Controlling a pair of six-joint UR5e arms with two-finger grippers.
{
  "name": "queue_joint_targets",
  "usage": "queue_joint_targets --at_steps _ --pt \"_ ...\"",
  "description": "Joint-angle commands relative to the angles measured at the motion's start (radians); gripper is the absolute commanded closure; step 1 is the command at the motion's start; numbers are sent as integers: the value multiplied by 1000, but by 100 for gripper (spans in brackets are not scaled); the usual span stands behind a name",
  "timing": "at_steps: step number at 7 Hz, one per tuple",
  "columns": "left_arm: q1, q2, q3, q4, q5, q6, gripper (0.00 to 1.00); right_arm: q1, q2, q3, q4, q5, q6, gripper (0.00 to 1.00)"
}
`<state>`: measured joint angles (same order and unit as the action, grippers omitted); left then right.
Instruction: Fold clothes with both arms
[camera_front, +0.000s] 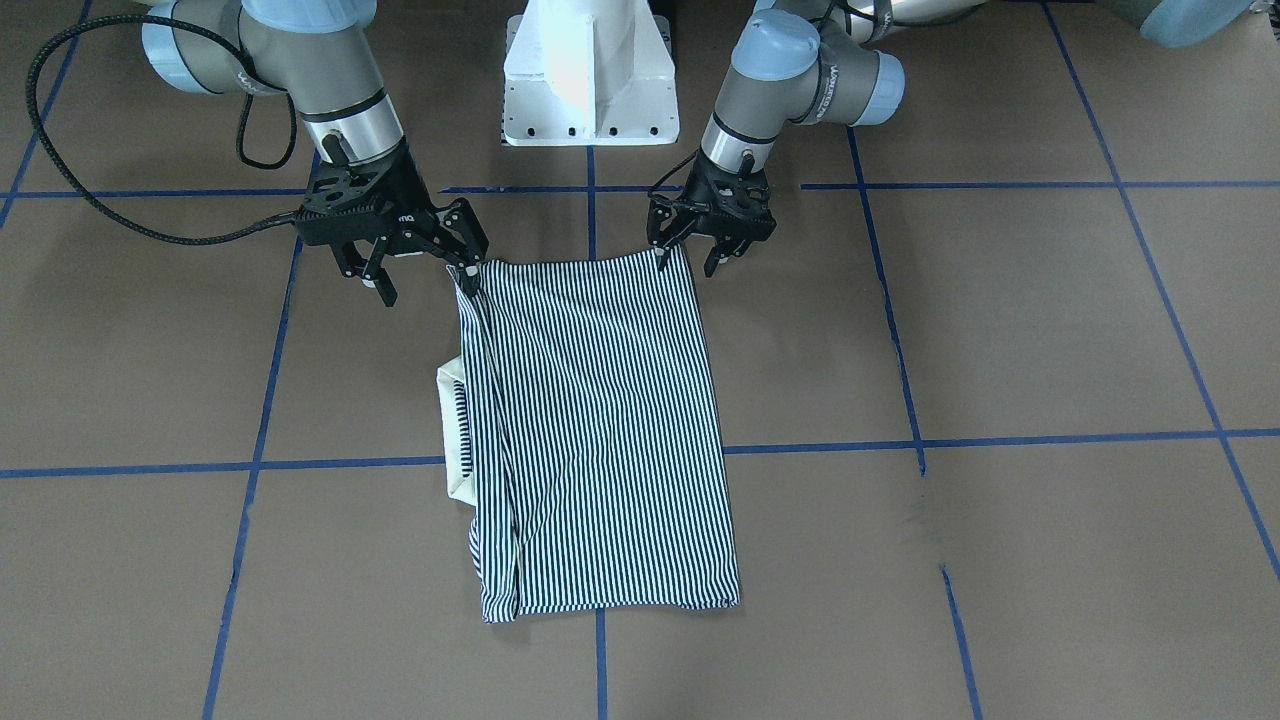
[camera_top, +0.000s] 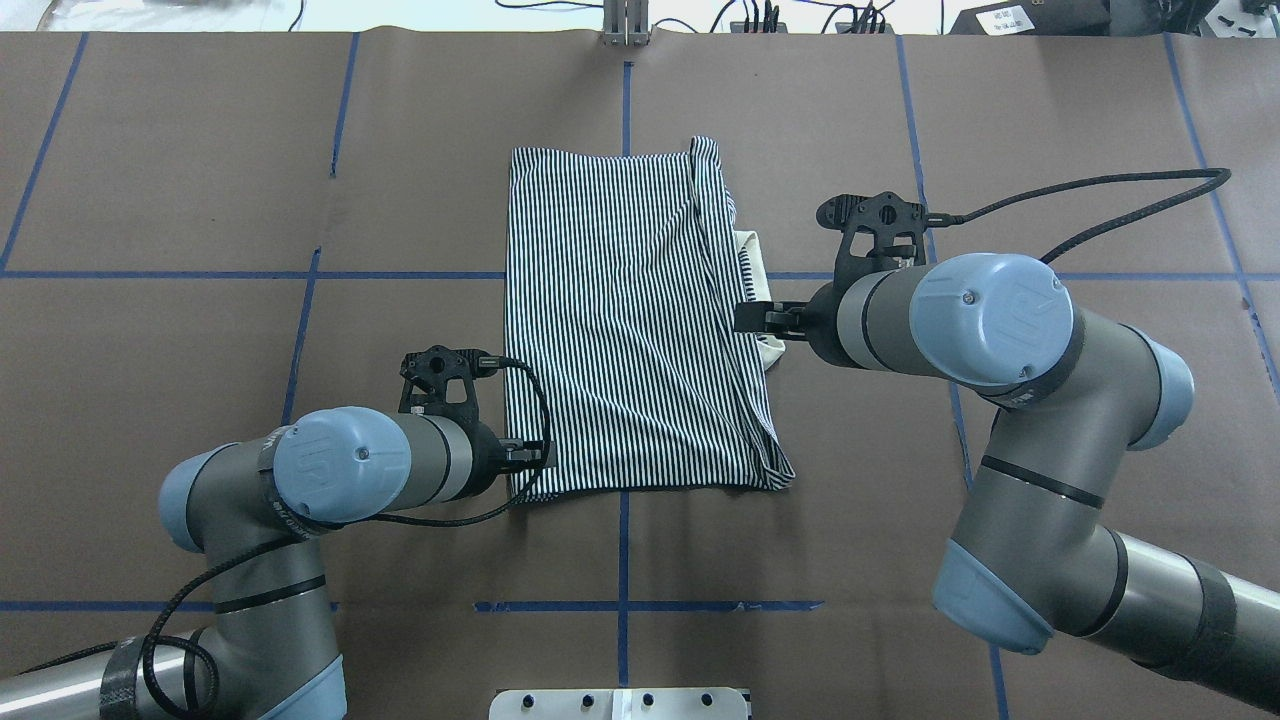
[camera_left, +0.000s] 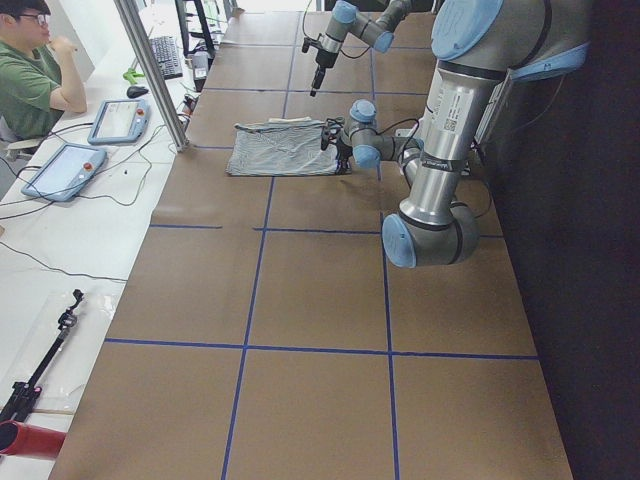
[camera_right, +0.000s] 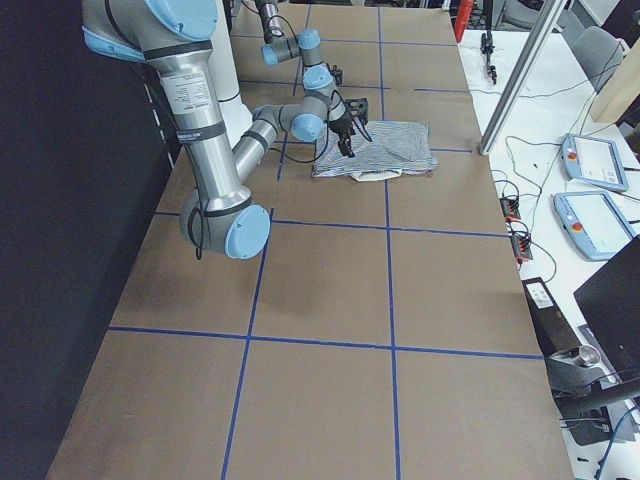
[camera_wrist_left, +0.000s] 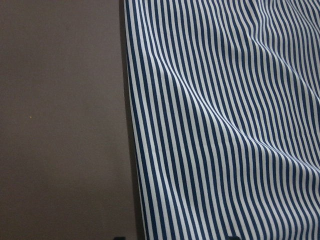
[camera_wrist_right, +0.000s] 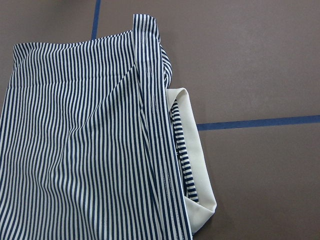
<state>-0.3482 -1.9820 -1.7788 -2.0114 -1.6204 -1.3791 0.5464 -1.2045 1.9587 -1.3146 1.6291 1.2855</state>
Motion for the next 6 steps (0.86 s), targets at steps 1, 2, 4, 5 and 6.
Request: queue_joint_targets --at_steps 1,2,4,5,6 --pt "2 -9 4 -1 -3 -61 41 0 -1 -1 0 0 0 0" --pt "8 -9 12 -1 -3 -96 43 0 -3 -1 0 0 0 0" --pt "26 -9 16 -1 -1 -126 45 0 -3 -1 0 0 0 0" --pt "28 -11 16 -1 -1 -126 45 0 -3 -1 0 0 0 0" --pt "29 -11 18 -1 -1 -126 45 0 -3 -1 0 0 0 0"
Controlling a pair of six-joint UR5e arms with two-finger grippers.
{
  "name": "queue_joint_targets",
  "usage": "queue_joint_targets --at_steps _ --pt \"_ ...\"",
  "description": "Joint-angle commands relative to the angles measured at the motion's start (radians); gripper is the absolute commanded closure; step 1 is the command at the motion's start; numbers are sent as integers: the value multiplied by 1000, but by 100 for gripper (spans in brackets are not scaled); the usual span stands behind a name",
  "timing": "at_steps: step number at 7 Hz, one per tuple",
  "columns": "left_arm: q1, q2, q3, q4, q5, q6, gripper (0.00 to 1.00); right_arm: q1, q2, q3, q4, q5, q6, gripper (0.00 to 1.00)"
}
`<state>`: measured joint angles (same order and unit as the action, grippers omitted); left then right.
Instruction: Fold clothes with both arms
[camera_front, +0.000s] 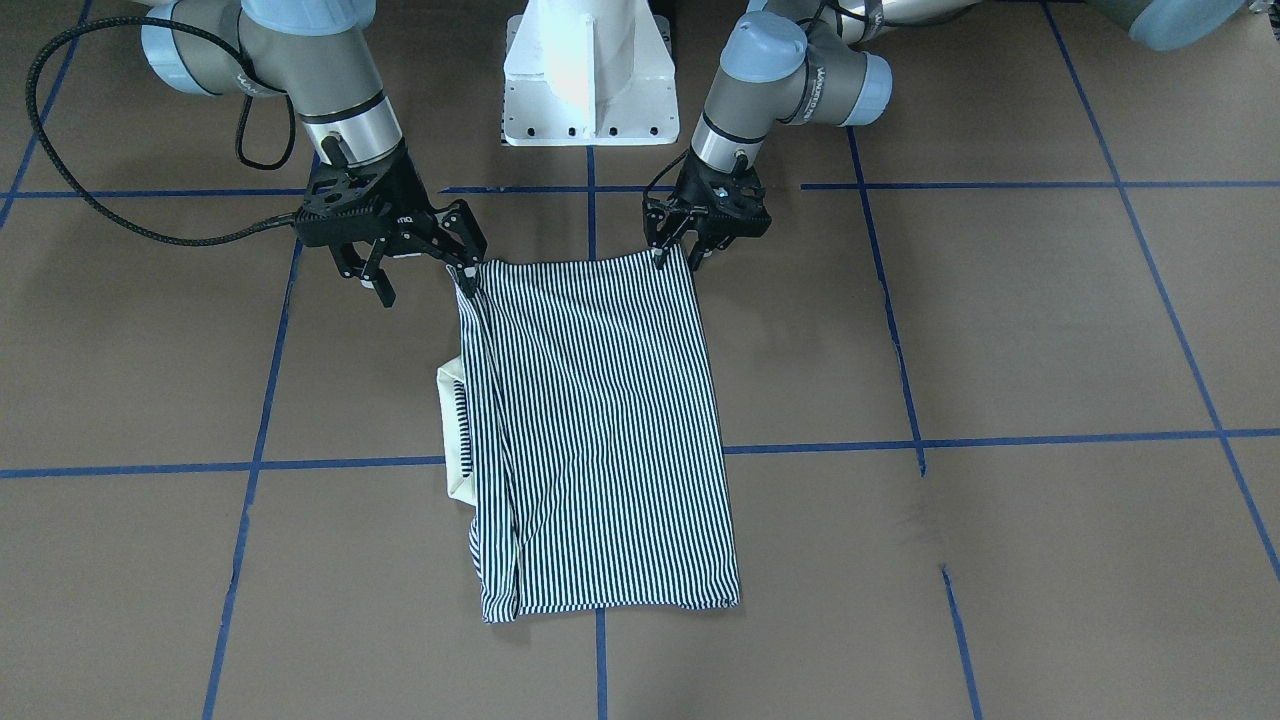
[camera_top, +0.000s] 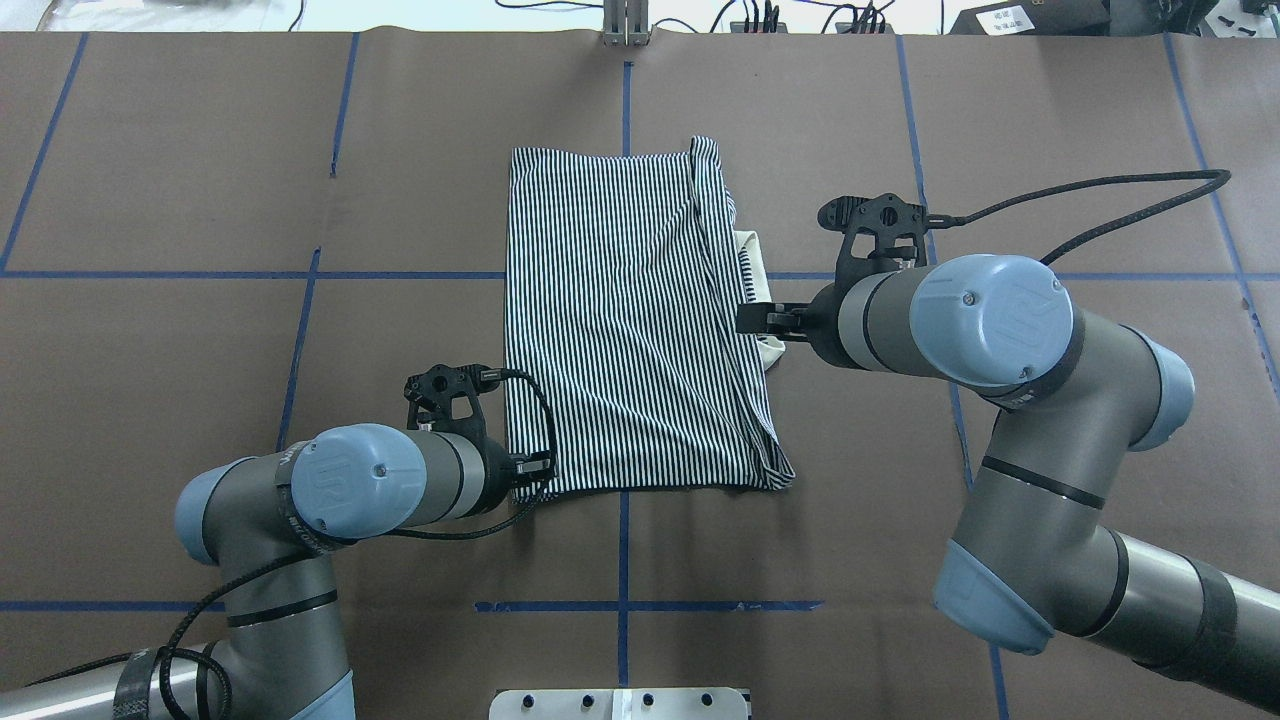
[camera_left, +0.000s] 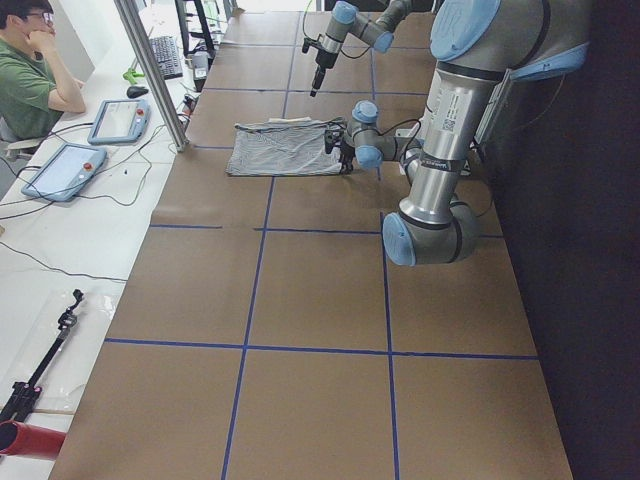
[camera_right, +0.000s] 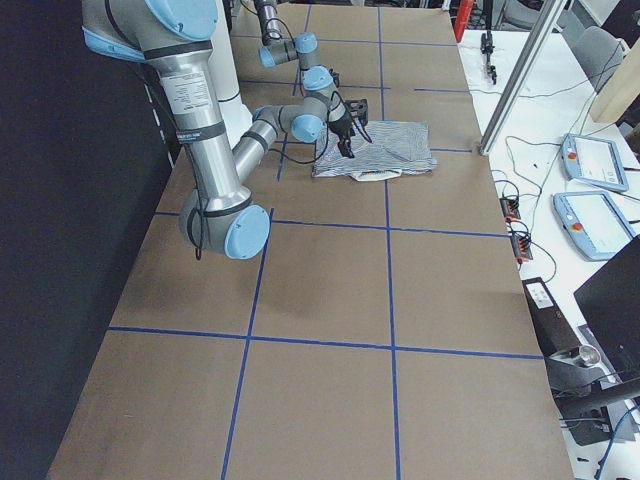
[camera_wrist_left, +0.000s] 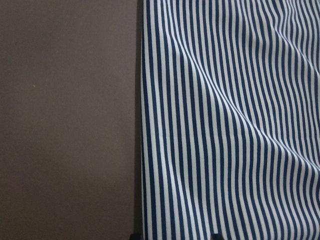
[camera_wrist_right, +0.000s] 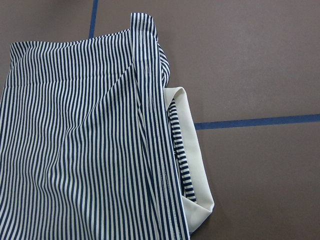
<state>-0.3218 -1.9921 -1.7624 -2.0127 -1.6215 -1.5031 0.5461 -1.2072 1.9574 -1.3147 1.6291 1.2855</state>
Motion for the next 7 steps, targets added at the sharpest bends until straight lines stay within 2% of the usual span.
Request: queue_joint_targets --at_steps 1,7 --pt "3 -1 1 0 0 -2 45 0 0 0 0 0 0 0" --pt "9 1 1 0 0 -2 47 0 0 0 0 0 0 0"
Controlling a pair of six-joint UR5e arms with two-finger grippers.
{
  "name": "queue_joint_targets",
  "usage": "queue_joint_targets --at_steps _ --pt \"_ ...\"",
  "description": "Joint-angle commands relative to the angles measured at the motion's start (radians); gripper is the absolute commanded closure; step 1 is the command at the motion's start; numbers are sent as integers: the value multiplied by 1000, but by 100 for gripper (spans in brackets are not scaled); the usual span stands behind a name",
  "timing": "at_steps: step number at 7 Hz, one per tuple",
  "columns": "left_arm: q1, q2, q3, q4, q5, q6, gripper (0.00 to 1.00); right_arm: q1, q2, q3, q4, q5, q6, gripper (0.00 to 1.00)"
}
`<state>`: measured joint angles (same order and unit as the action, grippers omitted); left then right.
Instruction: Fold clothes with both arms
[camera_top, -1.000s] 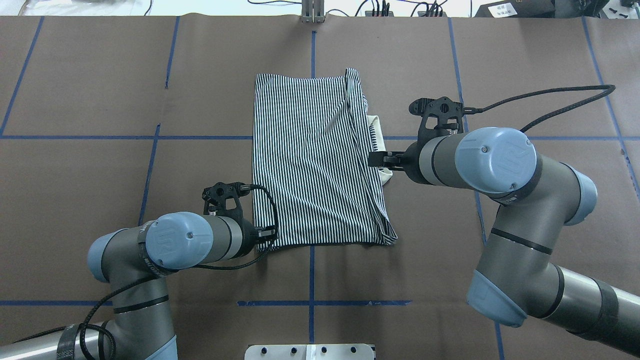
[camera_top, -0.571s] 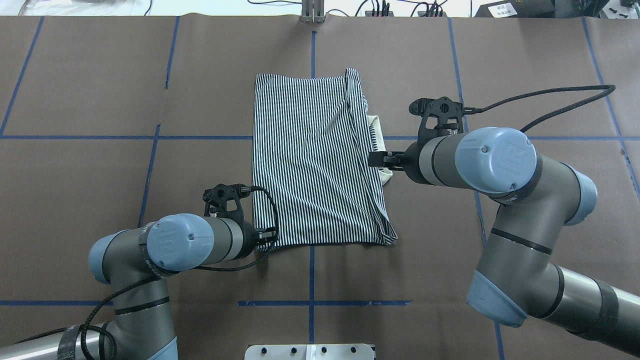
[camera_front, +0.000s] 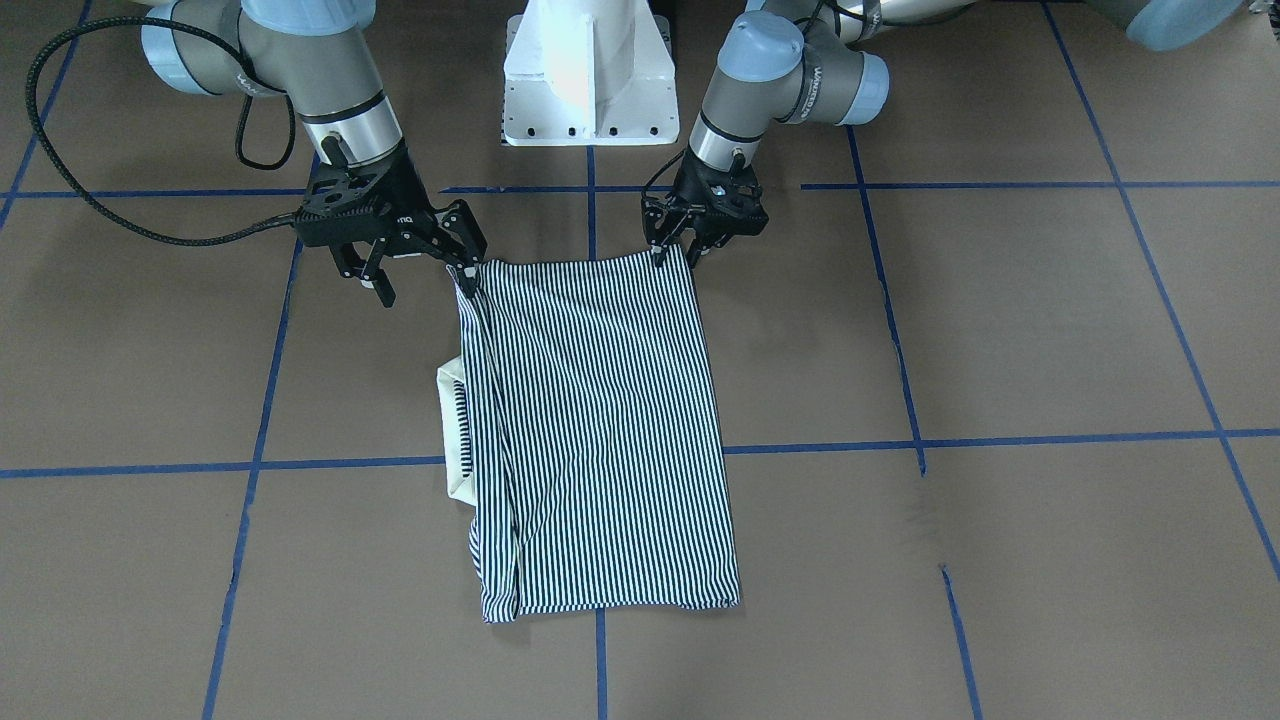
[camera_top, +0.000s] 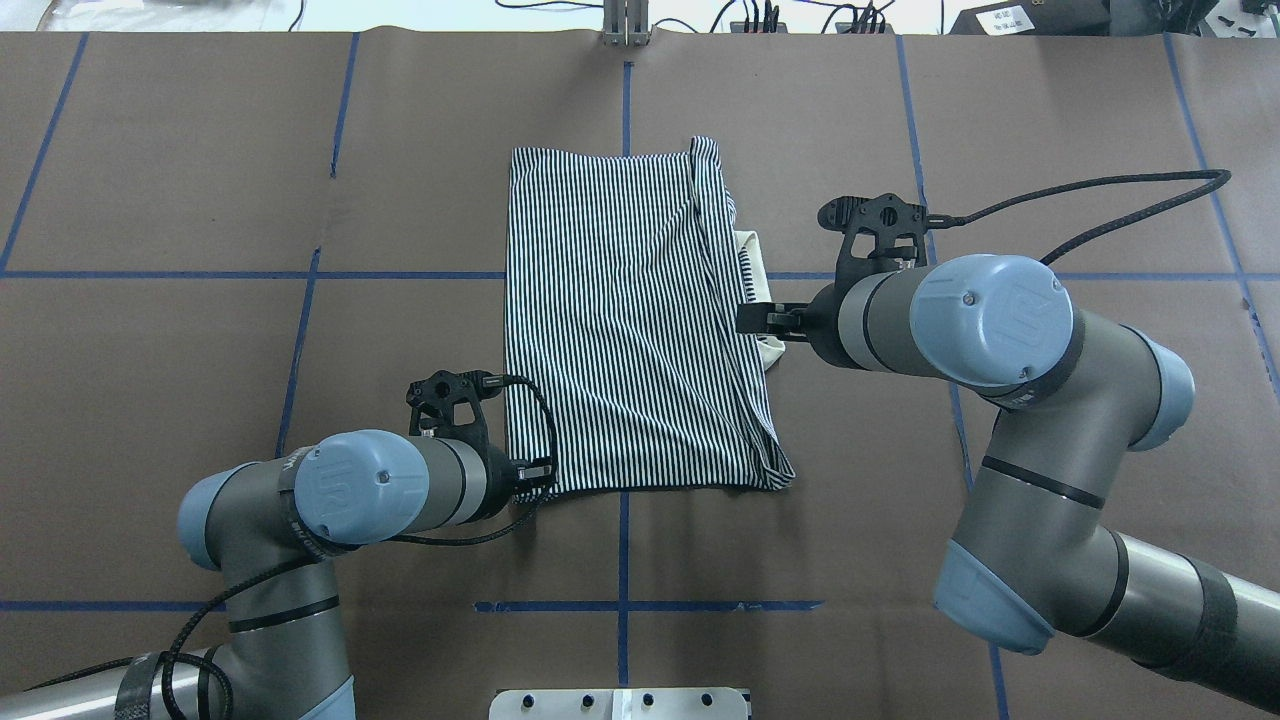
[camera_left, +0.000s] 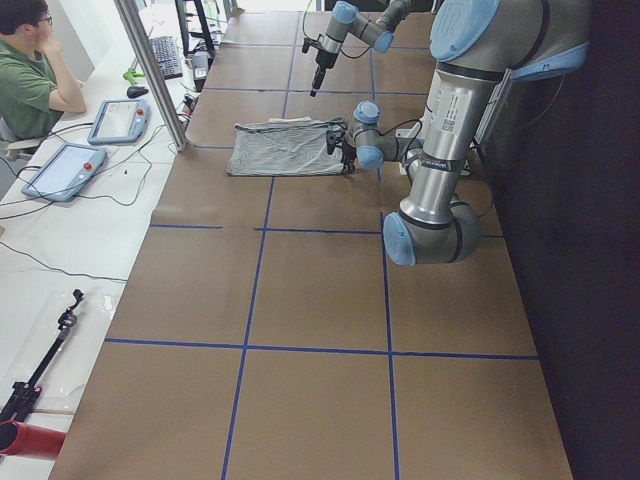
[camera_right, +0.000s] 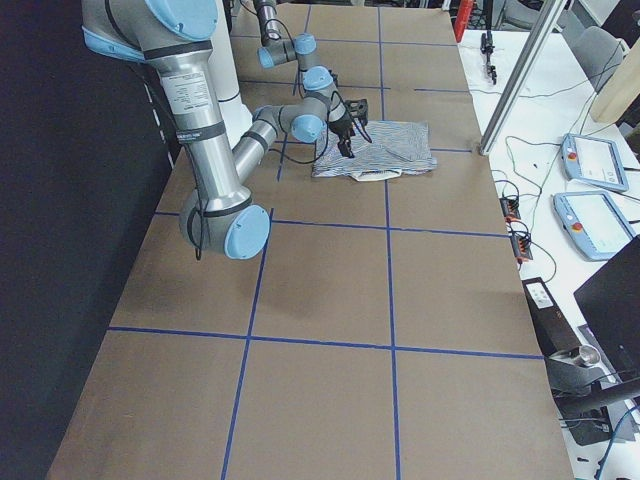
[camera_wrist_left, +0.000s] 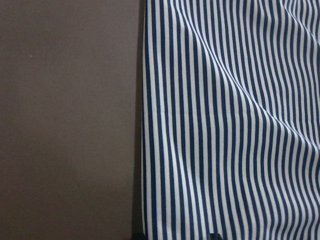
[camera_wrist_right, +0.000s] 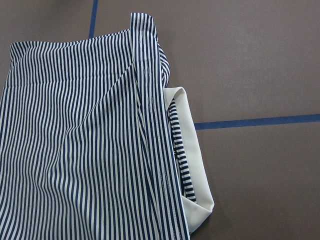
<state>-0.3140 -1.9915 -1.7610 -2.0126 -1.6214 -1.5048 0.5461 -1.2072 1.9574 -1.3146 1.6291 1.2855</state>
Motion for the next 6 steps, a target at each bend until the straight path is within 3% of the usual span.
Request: queue_joint_targets --at_steps 1,3,4,5,6 --pt "6 0 0 0 0 0 48 0 2 0 0 0 0 0" --pt "9 0 2 0 0 0 58 0 2 0 0 0 0 0" --pt "9 0 0 -2 0 0 75 0 2 0 0 0 0 0" --pt "9 0 -1 -2 -2 5 100 0 2 0 0 0 0 0" --pt "9 0 -2 -2 -2 9 100 0 2 0 0 0 0 0"
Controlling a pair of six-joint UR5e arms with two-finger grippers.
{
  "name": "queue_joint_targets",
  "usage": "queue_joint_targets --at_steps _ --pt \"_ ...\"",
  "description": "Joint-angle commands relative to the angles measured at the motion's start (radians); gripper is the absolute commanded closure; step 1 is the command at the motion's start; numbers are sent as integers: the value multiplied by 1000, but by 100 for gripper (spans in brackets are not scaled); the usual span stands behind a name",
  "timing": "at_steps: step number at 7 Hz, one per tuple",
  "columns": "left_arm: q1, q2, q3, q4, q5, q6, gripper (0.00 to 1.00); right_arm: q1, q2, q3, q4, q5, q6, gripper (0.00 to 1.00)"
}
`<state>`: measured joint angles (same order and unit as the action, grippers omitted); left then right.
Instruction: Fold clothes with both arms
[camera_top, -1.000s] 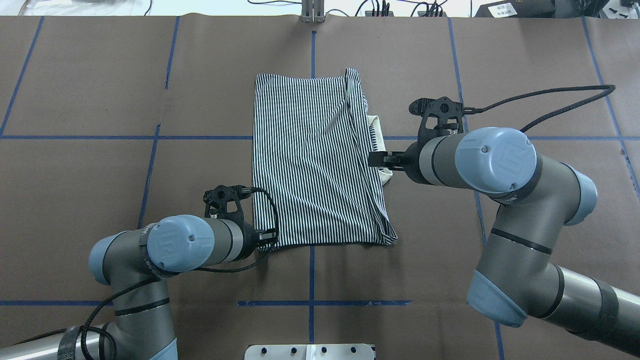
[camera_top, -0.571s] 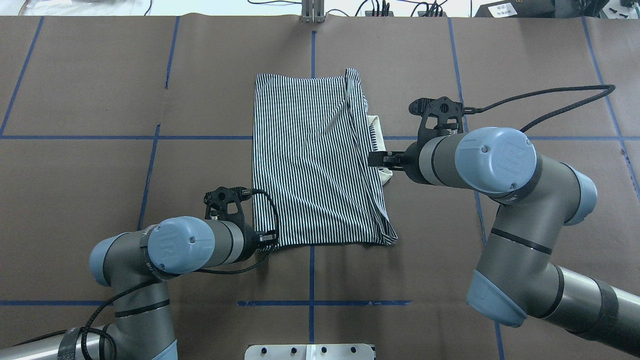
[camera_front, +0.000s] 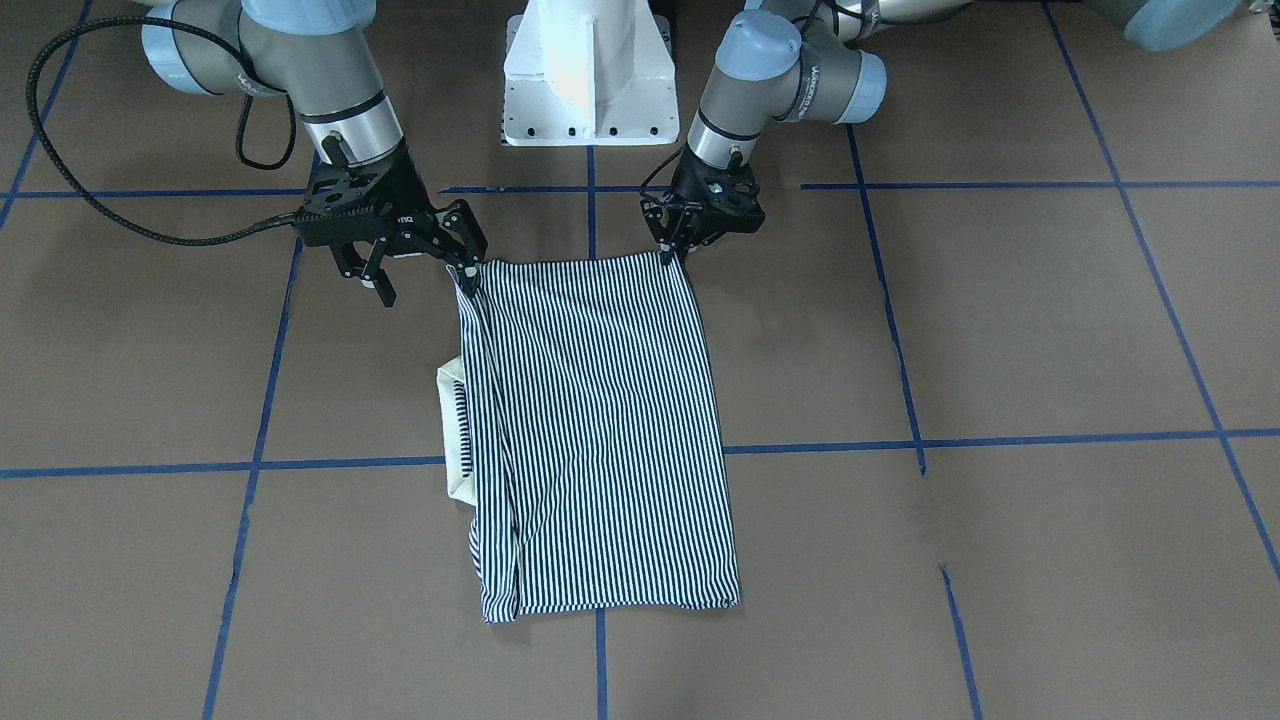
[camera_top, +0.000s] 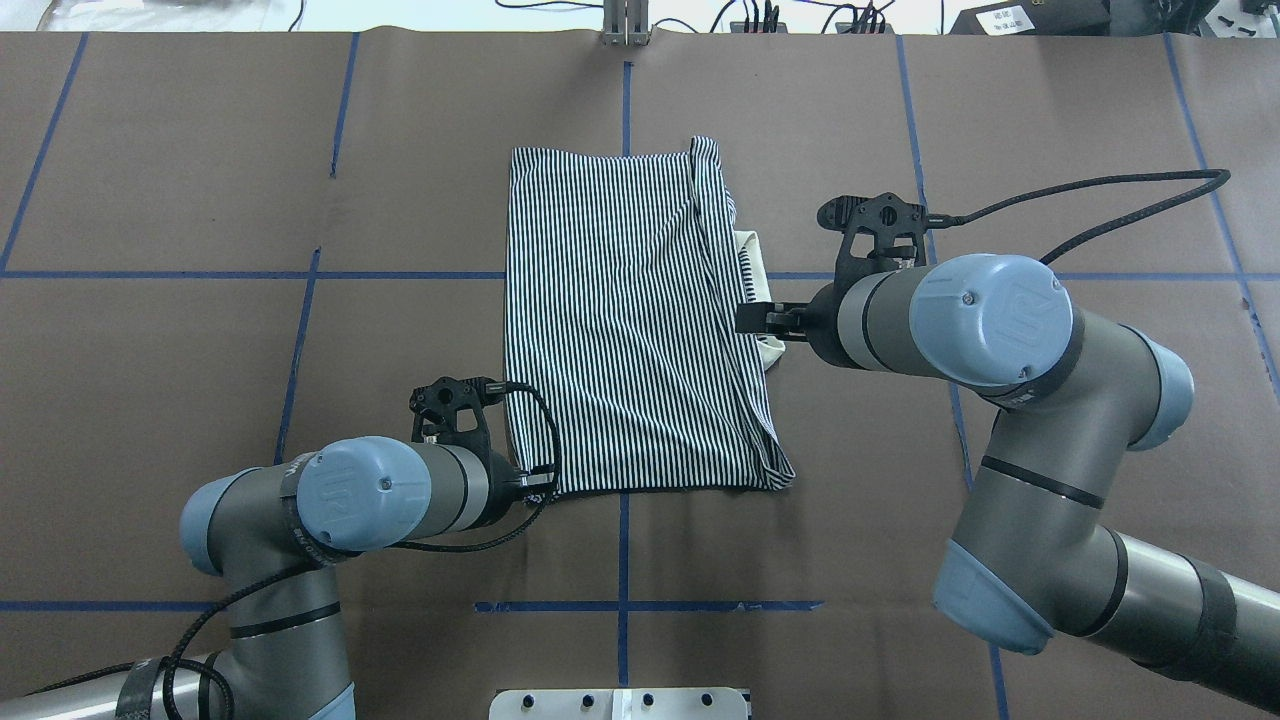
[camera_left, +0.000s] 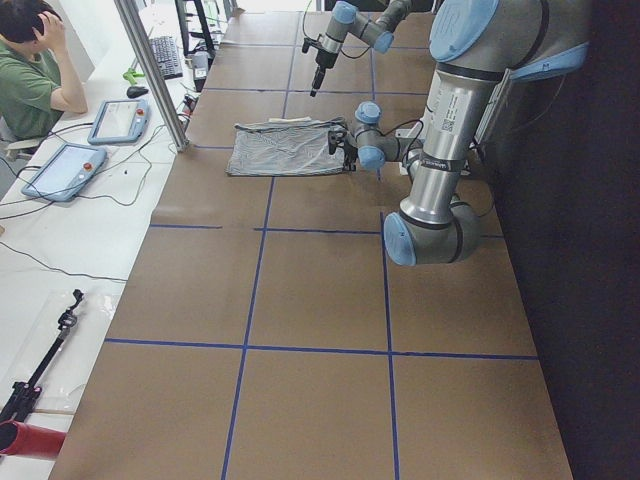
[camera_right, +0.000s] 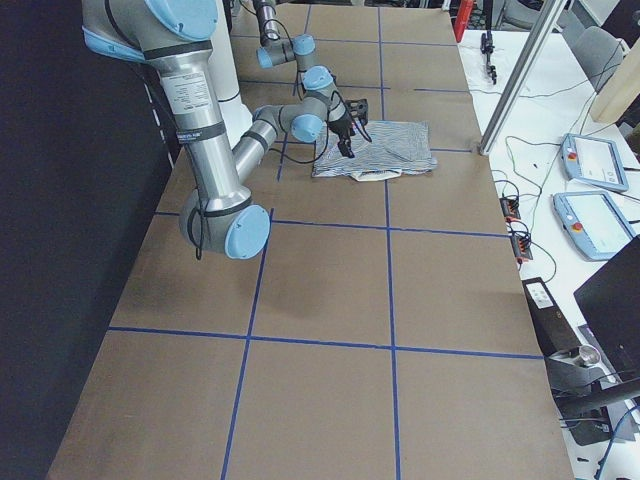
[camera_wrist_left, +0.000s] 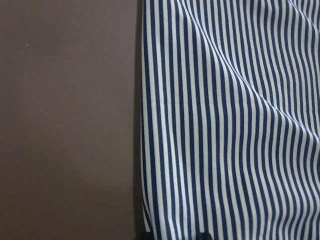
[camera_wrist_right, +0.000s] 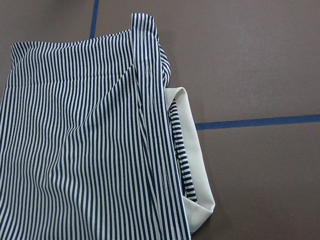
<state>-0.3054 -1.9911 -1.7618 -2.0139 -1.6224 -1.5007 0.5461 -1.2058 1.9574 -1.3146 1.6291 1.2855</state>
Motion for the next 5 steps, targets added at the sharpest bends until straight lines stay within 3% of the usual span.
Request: queue_joint_targets --at_steps 1,5 --pt "0 2 -4 -2 1 10 100 0 -1 0 0 0 0 0" --pt "-12 15 -41 0 1 11 100 -43 11 11 -12 -11 252 1"
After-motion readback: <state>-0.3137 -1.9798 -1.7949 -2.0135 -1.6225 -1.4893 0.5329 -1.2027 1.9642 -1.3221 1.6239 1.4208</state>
